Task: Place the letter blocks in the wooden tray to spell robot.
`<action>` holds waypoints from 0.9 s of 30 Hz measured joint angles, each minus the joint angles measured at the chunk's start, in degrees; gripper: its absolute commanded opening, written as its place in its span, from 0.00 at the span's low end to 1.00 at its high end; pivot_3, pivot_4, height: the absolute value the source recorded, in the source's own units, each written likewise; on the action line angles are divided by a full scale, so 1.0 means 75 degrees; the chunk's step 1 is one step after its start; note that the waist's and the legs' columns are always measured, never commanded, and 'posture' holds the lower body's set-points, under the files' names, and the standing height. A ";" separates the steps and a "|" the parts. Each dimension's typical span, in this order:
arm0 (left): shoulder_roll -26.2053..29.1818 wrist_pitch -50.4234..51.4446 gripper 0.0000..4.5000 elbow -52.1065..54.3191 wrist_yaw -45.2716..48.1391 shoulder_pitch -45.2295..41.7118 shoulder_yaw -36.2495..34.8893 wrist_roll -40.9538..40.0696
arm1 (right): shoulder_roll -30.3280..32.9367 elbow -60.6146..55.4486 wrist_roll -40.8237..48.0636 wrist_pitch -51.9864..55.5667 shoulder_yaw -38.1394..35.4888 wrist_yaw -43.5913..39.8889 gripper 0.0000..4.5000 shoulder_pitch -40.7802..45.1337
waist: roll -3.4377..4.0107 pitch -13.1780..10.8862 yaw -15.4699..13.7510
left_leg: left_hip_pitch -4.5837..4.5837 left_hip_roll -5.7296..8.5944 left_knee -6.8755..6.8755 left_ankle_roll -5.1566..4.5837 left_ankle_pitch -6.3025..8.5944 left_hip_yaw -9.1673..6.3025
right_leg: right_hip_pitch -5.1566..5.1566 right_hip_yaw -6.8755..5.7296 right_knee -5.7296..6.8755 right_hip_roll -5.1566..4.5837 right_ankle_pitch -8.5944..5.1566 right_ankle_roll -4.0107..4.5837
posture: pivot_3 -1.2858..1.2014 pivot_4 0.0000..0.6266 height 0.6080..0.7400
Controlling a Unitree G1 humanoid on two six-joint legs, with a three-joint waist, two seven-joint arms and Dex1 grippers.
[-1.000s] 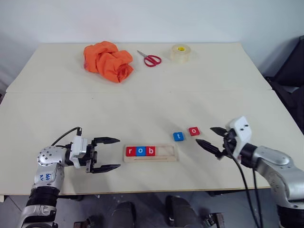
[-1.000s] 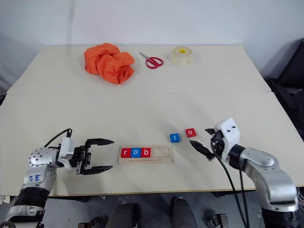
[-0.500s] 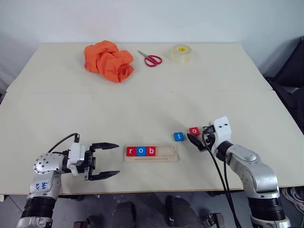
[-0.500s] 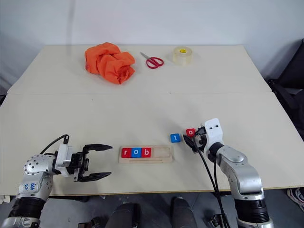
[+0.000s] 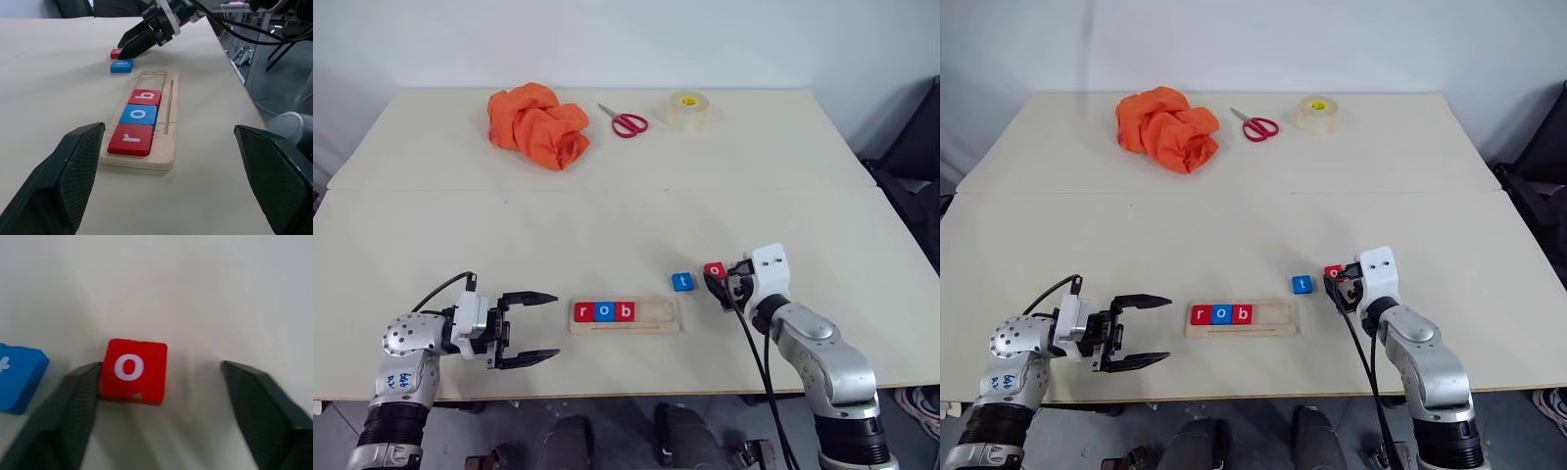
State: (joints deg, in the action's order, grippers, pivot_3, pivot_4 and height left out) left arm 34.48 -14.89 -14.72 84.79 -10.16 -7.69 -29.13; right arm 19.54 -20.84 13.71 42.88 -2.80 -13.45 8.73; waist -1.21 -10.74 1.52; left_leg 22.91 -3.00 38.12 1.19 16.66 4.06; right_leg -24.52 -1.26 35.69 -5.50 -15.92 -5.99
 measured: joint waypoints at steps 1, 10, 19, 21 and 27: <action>-0.0009 0.0000 1.00 -0.0005 0.0005 -0.0053 0.0002 0.0001 | -0.0033 -0.0022 -0.0010 -0.0003 0.0030 0.0001 0.57 -0.0011 | 0.0000 0.0000 0.0001 | 0.0000 0.0000 0.0000 0.0000 0.0000 0.0000 | 0.0000 0.0000 0.0000 0.0000 0.0000 0.0000 | 0.52 0.24 1.00; -0.0046 0.0007 1.00 -0.0134 0.0064 -0.0083 0.0059 0.0011 | -0.0135 -0.0229 0.0044 0.0272 -0.0054 0.0090 0.32 -0.0016 | 0.0000 0.0000 0.0000 | 0.0002 0.0000 0.0000 0.0000 0.0000 0.0000 | -0.0002 0.0000 -0.0001 0.0000 0.0000 0.0000 | 0.52 0.24 1.00; -0.0049 0.0070 1.00 -0.0198 0.0150 -0.0096 0.0075 0.0008 | -0.0542 -0.3261 0.0984 0.2556 -0.0759 0.0573 0.32 -0.1375 | -0.0002 0.0002 0.0037 | 0.0004 -0.0003 -0.0008 -0.0003 -0.0001 -0.0007 | -0.0002 -0.0001 -0.0010 0.0002 0.0001 0.0001 | 0.52 0.24 1.00; -0.0046 0.0071 1.00 -0.0224 0.0151 -0.0119 0.0074 0.0008 | -0.0888 -0.3315 0.0963 0.2640 -0.0785 0.0826 0.32 -0.1456 | -0.0007 0.0005 0.0019 | -0.0002 -0.0008 -0.0009 -0.0005 -0.0004 -0.0014 | 0.0001 -0.0009 -0.0007 0.0007 -0.0002 0.0006 | 0.52 0.24 1.00; -0.0040 0.0090 1.00 -0.0315 0.0152 -0.0319 0.0095 0.0009 | -0.1097 -0.3313 0.0966 0.2771 -0.0729 0.1075 0.69 -0.1530 | -0.0007 0.0005 0.0008 | 0.0005 -0.0003 -0.0010 -0.0004 -0.0004 -0.0015 | -0.0002 -0.0007 -0.0008 0.0003 -0.0004 0.0010 | 0.52 0.24 1.00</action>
State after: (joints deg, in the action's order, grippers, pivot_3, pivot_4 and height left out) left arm 34.19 -14.21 -17.08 85.93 -12.55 -6.98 -29.07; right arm 11.31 -45.69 20.96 63.67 -8.27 -5.39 -2.74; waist -1.27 -10.70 1.57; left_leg 22.95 -3.02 38.04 1.16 16.62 3.95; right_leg -24.53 -1.31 35.63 -5.48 -15.95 -5.91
